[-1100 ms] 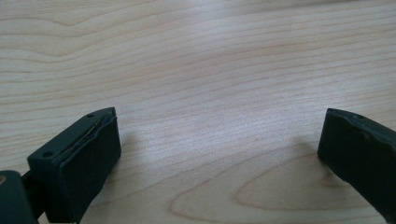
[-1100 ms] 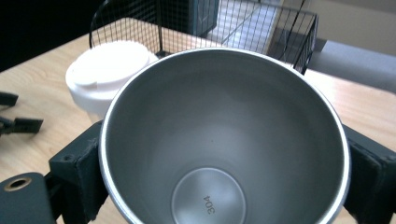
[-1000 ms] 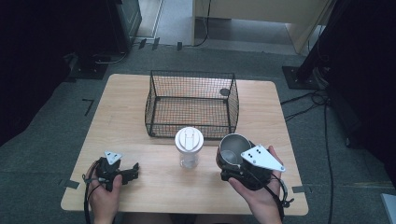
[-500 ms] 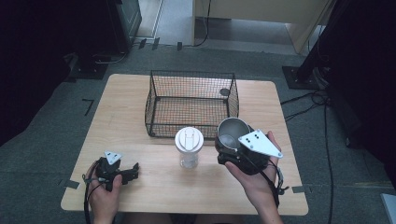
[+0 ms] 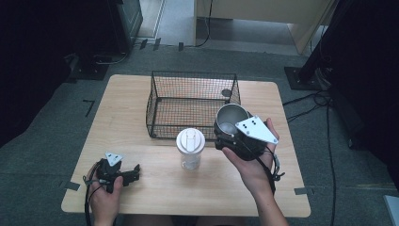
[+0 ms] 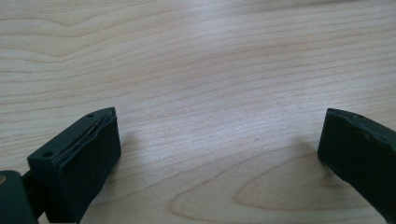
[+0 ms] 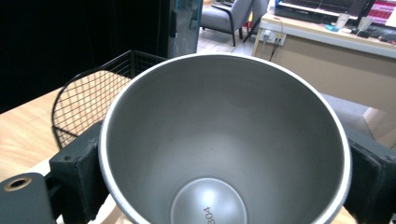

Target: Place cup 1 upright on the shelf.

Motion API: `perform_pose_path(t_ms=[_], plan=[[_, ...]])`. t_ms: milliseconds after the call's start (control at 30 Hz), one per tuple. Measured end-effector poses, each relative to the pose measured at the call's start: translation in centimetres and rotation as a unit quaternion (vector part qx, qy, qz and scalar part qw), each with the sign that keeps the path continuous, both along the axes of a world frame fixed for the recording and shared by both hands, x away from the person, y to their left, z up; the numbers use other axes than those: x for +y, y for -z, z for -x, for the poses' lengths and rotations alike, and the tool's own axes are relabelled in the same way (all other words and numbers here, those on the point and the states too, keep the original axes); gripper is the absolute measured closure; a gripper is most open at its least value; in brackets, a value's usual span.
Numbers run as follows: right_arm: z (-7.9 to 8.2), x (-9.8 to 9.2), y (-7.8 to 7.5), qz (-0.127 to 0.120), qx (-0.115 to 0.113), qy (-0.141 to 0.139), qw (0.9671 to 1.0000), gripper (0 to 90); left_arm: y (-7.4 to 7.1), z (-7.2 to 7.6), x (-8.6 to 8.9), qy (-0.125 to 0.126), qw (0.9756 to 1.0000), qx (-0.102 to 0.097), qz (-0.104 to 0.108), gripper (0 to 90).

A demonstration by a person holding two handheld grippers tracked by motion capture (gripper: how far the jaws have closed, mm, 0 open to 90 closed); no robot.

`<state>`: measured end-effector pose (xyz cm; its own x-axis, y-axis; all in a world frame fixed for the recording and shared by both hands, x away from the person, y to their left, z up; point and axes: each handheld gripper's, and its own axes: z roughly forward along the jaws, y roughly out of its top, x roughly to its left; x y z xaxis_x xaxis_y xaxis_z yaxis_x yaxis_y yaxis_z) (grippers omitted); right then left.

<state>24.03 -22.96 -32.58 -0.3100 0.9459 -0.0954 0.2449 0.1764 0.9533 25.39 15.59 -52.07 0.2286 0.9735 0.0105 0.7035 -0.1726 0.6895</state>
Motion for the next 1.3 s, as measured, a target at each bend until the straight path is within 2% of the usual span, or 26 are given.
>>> perform_pose_path(t_ms=[467, 800, 1000, 1300], plan=[[-4.3, 0.4, 0.2, -0.020, -0.009, 0.006, 0.9997, 7.3, 0.0, 0.0, 0.0, 0.000, 1.0000, 0.000, 0.000, 0.0], [-7.2, 0.6, 1.5, -0.058, -0.025, 0.008, 0.9980, 7.3, 0.0, 0.0, 0.0, 0.000, 1.0000, 0.000, 0.000, 0.0], [-8.8, 0.8, 2.5, -0.062, -0.032, 0.017, 0.9974, 7.3, 0.0, 0.0, 0.0, 0.000, 1.0000, 0.000, 0.000, 0.0], [-11.0, 1.4, 3.5, -0.056, -0.026, 0.024, 0.9978, 7.3, 0.0, 0.0, 0.0, 0.000, 1.0000, 0.000, 0.000, 0.0]])
